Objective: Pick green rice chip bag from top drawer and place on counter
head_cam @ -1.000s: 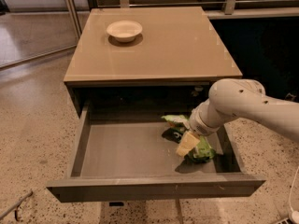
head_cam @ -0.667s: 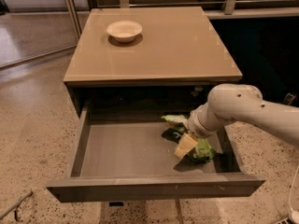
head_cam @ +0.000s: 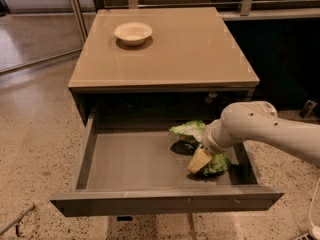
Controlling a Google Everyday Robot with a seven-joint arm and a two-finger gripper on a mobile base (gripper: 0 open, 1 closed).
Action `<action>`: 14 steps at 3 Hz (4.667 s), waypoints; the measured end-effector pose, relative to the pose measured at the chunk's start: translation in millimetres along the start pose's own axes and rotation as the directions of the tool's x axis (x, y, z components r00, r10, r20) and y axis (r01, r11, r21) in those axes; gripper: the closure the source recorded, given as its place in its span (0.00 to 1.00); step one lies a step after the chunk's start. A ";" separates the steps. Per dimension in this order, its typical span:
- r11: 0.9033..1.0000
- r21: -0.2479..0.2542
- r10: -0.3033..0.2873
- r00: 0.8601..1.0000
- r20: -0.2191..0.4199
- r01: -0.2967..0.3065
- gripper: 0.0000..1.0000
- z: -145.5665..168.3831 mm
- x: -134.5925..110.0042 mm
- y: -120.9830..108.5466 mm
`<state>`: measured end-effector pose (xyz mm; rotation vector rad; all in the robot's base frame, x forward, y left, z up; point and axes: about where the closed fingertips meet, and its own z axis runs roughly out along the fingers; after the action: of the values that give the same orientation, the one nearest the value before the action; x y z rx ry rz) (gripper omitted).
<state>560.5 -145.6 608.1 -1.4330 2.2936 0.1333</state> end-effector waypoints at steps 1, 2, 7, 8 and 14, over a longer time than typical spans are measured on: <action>1.000 0.008 -0.001 1.000 -0.001 0.001 0.42 2.3 2.3 -1.3; 1.000 0.008 -0.001 1.000 -0.001 0.001 0.66 2.2 2.2 -1.3; 0.918 -0.070 -0.382 0.917 0.117 0.391 1.00 -195.4 -114.0 6.3; 0.918 -0.070 -0.382 0.917 0.116 0.391 1.00 -195.6 -114.2 6.2; 0.829 0.266 -0.549 0.804 0.227 0.491 1.00 -196.7 -249.9 -152.1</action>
Offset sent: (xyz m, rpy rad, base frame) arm 0.0010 -0.0018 -0.0028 -0.0044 -0.0062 -0.0028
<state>726.7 -66.7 908.8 -1.7485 1.5554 -0.0446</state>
